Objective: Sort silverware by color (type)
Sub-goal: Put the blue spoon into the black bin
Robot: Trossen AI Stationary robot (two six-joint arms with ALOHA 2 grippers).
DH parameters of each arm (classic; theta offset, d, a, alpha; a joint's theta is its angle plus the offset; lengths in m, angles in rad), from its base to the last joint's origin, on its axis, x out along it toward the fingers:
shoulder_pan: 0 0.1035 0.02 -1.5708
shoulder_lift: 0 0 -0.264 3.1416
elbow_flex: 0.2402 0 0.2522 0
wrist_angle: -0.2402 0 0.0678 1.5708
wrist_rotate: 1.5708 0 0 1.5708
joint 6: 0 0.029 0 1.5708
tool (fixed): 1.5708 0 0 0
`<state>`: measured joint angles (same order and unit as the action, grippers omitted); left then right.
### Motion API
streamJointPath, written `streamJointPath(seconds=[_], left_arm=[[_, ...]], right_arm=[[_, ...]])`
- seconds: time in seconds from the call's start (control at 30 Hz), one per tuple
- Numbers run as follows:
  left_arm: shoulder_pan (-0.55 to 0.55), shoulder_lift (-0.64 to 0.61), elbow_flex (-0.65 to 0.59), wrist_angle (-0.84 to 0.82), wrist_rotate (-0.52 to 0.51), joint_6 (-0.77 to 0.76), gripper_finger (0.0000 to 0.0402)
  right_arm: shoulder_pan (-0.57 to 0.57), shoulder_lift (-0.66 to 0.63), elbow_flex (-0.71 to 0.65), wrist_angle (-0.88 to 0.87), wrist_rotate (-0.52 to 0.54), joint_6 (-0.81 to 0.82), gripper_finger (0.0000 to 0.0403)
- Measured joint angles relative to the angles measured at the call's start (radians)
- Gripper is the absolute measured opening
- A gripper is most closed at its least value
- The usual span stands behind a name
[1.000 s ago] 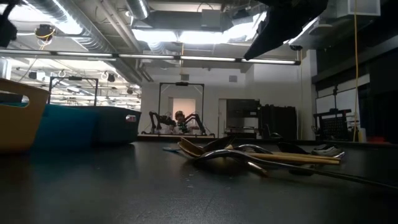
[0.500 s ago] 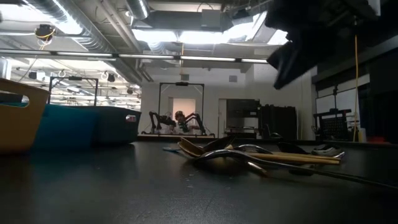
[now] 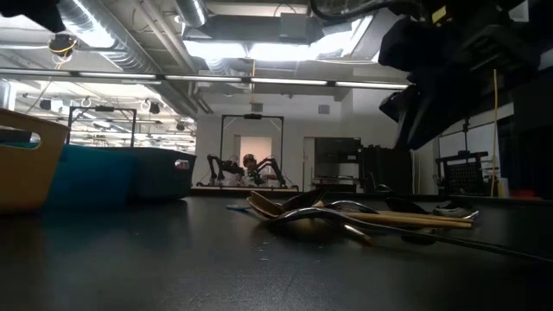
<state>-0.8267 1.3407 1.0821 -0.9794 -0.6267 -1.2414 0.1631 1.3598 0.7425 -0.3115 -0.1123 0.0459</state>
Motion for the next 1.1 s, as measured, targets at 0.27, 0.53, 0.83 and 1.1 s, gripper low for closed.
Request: streamJointPath(seconds=[0.27, 0.53, 0.83, 1.1], left_arm=[[0.074, 0.000, 0.000, 0.074, -0.052, 0.156, 0.0064], [0.150, 0.000, 0.000, 0.193, -0.074, 0.307, 0.0064], [0.212, 0.000, 0.000, 0.218, -0.072, 0.386, 0.0064], [0.241, 0.000, 0.000, 0.218, -0.071, 0.388, 0.0064]], right_arm=[[0.000, 0.024, -0.006, 0.027, 0.000, -0.002, 0.0103], [0.000, 0.115, -0.006, 0.026, -0.004, -0.003, 0.0103], [0.000, 0.185, -0.006, 0.026, -0.012, -0.029, 0.0103], [0.000, 0.228, -0.006, 0.033, -0.011, -0.030, 0.0103]])
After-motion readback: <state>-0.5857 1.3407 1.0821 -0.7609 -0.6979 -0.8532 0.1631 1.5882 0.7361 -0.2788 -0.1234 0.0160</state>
